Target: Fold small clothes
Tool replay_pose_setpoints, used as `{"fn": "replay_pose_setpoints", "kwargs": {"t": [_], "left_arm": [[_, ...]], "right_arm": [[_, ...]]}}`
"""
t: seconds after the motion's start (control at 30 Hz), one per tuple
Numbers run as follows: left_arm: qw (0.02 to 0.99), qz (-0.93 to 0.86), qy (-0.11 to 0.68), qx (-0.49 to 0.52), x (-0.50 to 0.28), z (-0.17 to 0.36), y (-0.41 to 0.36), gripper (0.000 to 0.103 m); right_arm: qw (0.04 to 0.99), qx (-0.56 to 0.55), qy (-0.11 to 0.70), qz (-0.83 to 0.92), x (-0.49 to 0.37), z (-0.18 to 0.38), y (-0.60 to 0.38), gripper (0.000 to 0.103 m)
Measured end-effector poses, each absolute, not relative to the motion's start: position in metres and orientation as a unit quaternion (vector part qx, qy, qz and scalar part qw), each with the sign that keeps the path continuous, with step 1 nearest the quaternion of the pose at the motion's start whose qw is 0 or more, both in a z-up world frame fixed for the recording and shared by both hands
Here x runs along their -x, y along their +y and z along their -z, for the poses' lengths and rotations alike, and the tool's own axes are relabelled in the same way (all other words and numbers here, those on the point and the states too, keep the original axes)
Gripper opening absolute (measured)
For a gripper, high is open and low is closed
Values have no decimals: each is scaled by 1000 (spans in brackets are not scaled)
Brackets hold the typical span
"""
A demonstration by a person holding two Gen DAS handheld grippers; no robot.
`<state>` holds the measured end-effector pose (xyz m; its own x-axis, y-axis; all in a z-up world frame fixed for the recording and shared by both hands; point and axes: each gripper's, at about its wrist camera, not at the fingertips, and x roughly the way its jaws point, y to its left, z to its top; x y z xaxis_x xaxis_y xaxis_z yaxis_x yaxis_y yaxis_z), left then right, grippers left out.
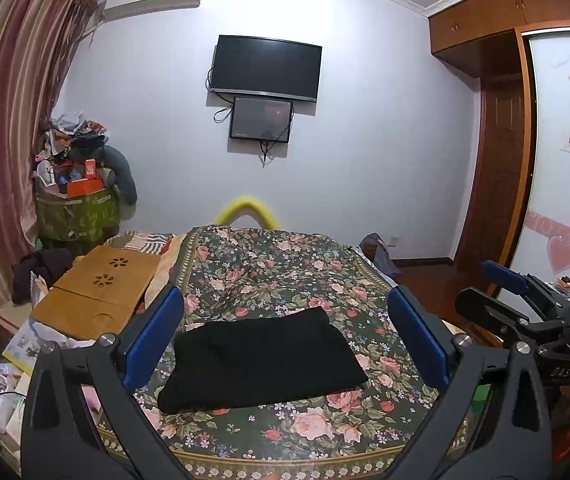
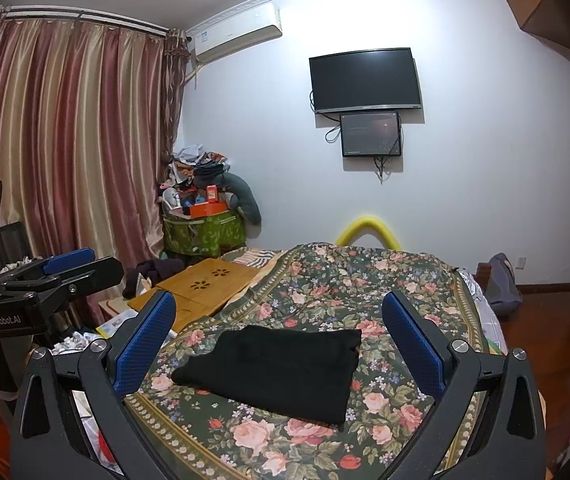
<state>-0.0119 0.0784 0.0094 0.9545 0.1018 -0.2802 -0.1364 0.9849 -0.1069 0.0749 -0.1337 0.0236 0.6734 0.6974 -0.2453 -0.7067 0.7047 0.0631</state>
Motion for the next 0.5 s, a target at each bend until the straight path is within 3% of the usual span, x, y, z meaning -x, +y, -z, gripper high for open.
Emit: {"fn": "replay_pose_setpoints", "kwargs": {"t": [0.5], "left_arm": [[985,-56,149,64,7,-8,76,103]], "right_arm": [[914,17,133,-383,-76,-23,-130,102]]}}
